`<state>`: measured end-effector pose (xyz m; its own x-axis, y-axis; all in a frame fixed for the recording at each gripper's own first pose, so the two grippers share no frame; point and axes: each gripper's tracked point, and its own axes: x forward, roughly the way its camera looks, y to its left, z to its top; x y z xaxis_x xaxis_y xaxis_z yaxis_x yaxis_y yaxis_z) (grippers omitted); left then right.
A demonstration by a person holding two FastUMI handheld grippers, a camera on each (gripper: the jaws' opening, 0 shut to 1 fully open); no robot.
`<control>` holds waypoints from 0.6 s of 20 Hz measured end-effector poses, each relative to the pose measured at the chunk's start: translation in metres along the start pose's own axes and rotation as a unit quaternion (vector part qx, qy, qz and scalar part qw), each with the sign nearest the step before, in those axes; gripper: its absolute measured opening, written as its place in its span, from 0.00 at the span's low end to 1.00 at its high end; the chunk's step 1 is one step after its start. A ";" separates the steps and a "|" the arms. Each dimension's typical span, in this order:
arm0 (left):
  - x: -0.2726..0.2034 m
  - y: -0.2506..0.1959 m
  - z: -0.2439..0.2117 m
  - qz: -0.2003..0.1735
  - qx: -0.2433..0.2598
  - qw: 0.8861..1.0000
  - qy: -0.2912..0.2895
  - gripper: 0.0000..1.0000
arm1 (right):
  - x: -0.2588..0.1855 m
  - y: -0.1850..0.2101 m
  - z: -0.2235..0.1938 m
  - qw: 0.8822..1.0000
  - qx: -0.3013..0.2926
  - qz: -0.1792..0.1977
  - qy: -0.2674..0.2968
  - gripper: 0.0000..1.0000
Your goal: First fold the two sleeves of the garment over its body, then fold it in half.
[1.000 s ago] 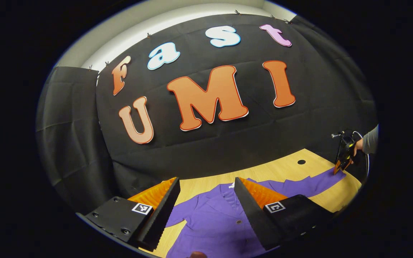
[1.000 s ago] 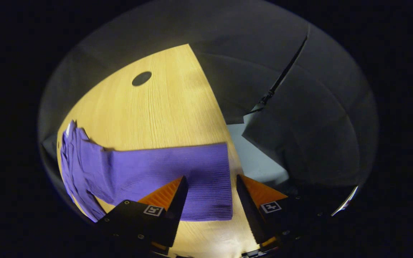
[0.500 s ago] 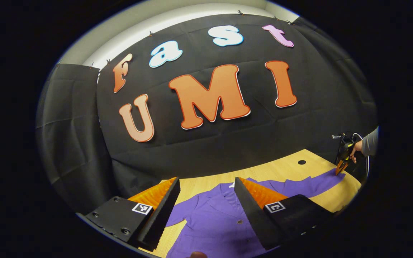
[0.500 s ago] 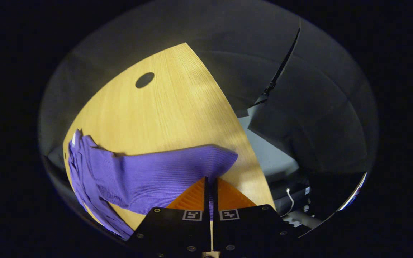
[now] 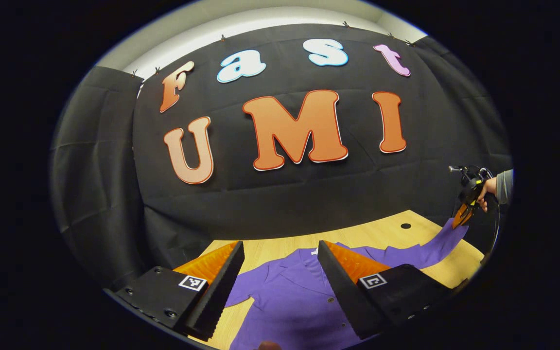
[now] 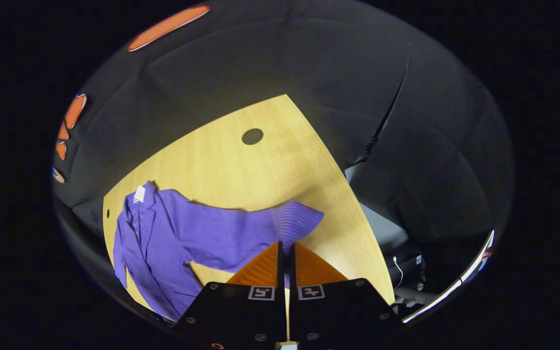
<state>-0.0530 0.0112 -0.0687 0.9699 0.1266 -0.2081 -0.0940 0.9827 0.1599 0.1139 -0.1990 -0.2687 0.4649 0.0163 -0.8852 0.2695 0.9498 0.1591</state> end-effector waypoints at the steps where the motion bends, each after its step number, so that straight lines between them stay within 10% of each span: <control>1: 0.001 0.005 -0.001 -0.006 -0.005 1.000 -0.001 0.98 | -0.014 0.007 -0.004 1.000 -0.002 -0.001 -0.005 0.03; 12: 0.012 0.071 -0.014 -0.056 -0.031 0.998 -0.014 0.98 | -0.142 0.106 -0.033 0.998 -0.036 -0.012 -0.052 0.03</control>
<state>-0.0515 0.0841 -0.0731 0.9810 0.0122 -0.1937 0.0029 0.9970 0.0776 0.0486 -0.0904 -0.1401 0.5452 -0.0353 -0.8376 0.2216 0.9696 0.1034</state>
